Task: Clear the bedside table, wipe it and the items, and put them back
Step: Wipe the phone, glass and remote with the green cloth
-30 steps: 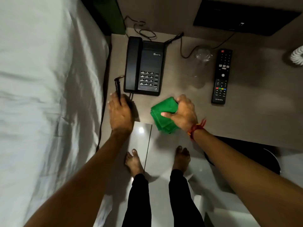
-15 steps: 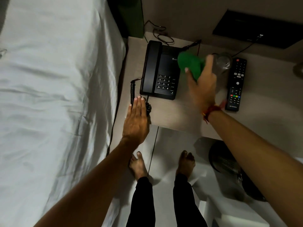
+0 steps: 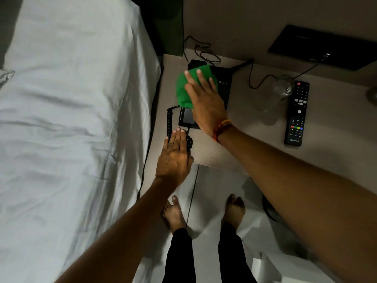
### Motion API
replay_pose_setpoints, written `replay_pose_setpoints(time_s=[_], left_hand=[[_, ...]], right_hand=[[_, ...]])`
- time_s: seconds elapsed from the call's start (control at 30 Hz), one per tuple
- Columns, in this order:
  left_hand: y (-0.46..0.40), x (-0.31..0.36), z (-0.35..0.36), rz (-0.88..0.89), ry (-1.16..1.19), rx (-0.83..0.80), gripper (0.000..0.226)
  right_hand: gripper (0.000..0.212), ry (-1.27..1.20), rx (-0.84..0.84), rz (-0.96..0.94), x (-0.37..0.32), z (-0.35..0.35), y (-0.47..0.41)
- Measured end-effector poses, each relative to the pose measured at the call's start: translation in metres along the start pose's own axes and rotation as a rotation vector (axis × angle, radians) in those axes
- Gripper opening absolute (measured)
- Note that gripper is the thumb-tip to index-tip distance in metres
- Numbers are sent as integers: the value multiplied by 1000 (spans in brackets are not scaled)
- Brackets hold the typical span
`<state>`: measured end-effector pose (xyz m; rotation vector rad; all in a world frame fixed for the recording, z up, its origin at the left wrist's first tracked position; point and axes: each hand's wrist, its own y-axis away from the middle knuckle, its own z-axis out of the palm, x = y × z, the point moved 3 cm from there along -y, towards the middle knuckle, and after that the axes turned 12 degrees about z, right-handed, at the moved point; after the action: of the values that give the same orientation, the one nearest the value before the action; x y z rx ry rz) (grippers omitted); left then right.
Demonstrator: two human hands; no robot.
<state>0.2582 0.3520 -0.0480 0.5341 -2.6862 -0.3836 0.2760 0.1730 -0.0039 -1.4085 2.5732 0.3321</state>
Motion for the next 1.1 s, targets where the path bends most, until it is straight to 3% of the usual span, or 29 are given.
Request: replay_pose_setpoints(time_s=[0.2, 0.33, 0.43, 0.5, 0.57, 0.63, 0.8, 1.1], left_hand=[[-4, 6, -3, -42, 47, 56, 71], [-5, 10, -1, -68, 42, 66, 70], [-4, 11, 1, -92, 35, 58, 71], [-5, 11, 3, -103, 28, 43, 71], [-6, 11, 4, -109, 24, 34, 72], [-7, 11, 4, -115, 29, 27, 72], [-11, 13, 6, -137, 33, 37, 73], [-13, 19, 5, -166, 10, 53, 76]], right_hand=[[61, -159, -53, -30, -3, -4, 36], [46, -689, -162, 164, 10, -22, 47], [42, -1040, 92, 412, 35, -43, 46], [43, -930, 318, 499, 56, -56, 33], [43, -718, 425, 514, 74, -63, 14], [46, -560, 362, 470, 82, -60, -5], [62, -53, -9, 204, 65, -9, -9], [80, 75, -23, 93, 56, 23, 50]])
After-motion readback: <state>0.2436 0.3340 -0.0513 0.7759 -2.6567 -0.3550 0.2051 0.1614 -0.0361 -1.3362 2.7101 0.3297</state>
